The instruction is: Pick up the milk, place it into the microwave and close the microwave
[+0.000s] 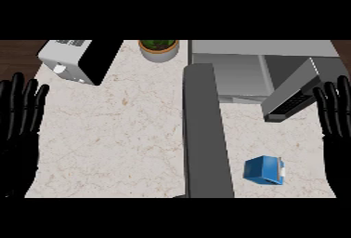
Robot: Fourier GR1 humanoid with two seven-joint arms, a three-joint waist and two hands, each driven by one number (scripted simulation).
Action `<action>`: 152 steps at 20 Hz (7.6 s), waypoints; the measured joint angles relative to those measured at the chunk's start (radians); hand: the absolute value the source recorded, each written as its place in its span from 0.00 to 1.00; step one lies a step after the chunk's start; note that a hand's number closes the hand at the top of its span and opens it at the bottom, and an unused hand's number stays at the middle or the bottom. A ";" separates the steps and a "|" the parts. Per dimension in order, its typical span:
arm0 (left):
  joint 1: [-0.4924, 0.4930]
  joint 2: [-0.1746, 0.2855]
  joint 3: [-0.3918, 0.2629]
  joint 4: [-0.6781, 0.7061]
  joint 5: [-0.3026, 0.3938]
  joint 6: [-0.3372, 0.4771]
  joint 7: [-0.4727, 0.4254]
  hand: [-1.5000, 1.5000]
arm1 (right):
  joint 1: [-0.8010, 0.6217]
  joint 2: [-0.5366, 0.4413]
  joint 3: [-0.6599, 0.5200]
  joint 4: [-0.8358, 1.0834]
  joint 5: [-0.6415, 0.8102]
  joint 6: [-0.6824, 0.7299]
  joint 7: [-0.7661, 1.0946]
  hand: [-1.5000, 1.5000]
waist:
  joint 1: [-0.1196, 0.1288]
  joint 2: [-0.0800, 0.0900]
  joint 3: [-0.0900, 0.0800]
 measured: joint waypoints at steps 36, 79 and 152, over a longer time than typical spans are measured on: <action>0.354 0.014 0.270 -0.166 0.343 -0.229 0.033 0.00 | 0.403 -0.032 0.457 -0.175 0.308 -0.250 0.030 0.00 | -0.020 -0.021 0.013; 0.417 -0.094 0.448 -0.190 0.412 -0.451 0.053 0.00 | 0.097 -0.020 -0.025 0.990 0.047 -0.113 -0.741 0.00 | -0.015 -0.020 0.013; 0.280 -0.071 0.582 -0.027 0.465 -0.602 0.077 0.00 | -1.052 -0.098 -0.153 1.866 0.329 -0.570 -0.629 1.00 | 0.073 0.023 0.015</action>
